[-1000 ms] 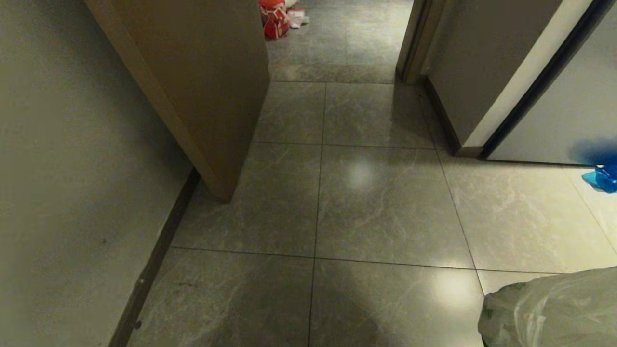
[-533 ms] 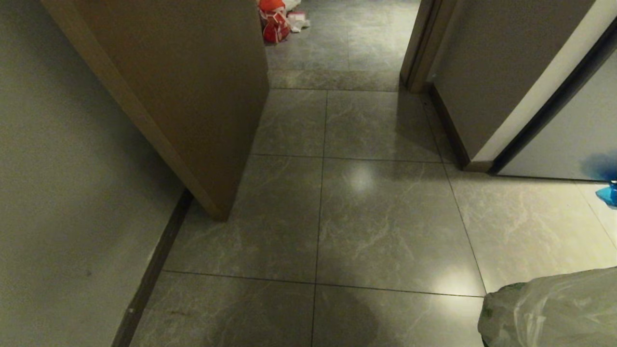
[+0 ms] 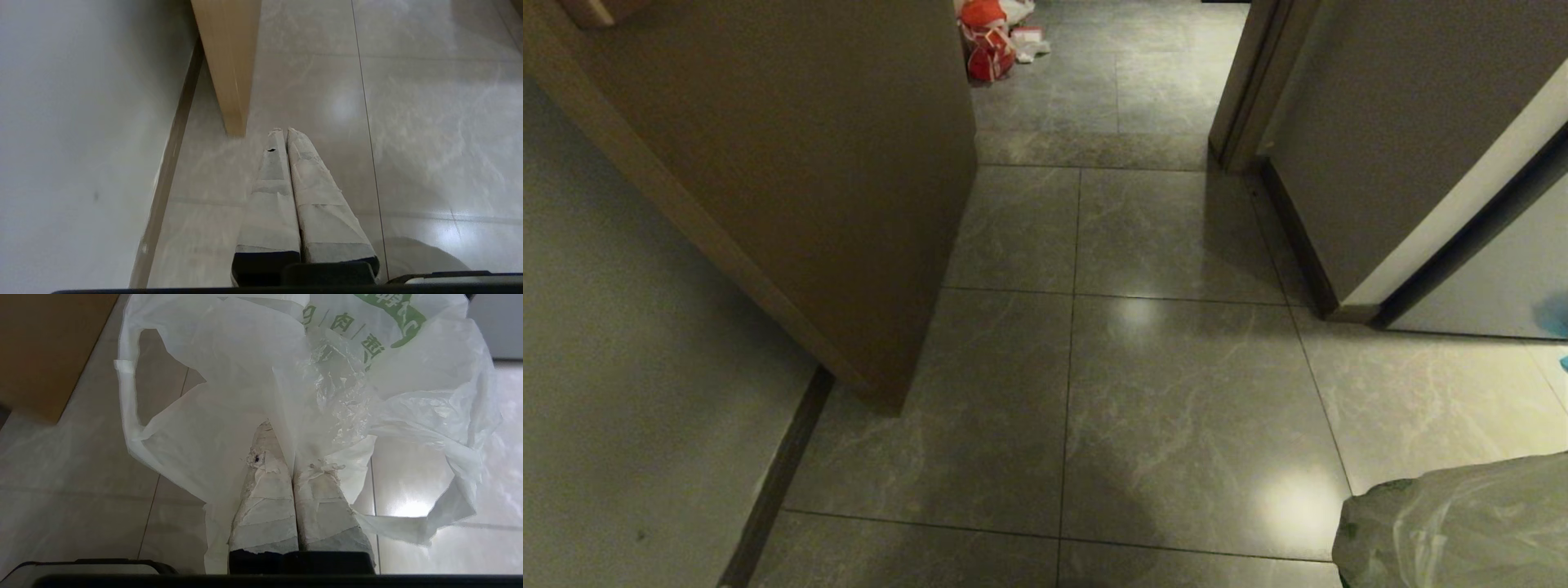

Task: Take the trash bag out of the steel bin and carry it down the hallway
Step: Put the trash bag at the door

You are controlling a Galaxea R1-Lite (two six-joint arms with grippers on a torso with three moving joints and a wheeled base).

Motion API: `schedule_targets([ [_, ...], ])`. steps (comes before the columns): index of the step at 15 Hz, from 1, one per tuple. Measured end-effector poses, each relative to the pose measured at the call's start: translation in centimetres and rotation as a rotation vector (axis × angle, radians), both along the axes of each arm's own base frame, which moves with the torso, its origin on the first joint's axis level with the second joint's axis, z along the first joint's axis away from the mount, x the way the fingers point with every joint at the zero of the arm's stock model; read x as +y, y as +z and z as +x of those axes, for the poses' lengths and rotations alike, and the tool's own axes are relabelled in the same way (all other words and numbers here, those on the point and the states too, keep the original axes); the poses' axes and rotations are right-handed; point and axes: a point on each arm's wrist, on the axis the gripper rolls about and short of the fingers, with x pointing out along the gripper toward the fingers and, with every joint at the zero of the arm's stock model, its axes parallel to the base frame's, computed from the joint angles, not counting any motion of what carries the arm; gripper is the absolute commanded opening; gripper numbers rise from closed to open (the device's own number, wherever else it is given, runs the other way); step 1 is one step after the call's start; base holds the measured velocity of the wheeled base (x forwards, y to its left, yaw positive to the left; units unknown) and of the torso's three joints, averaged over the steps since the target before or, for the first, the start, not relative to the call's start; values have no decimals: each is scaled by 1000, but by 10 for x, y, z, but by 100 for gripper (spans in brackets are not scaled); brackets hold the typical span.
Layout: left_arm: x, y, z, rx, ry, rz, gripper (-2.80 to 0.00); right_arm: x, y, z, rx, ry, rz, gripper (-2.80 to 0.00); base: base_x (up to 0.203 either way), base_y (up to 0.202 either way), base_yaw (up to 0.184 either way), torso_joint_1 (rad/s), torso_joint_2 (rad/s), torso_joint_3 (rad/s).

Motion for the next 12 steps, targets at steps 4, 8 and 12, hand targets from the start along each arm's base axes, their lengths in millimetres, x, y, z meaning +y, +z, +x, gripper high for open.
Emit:
schedule_targets([
  [4, 0, 0, 0, 0, 0, 0, -280, 0, 0, 0, 0, 0, 0, -280, 193, 0, 0, 2, 3, 2],
  [8, 0, 0, 0, 1, 0, 1, -280, 0, 0, 0, 0, 0, 0, -280, 194, 0, 1, 2, 1, 3],
  [12, 0, 0, 0, 0, 0, 0, -280, 0, 0, 0, -1, 0, 0, -280, 193, 0, 0, 4, 0, 2],
])
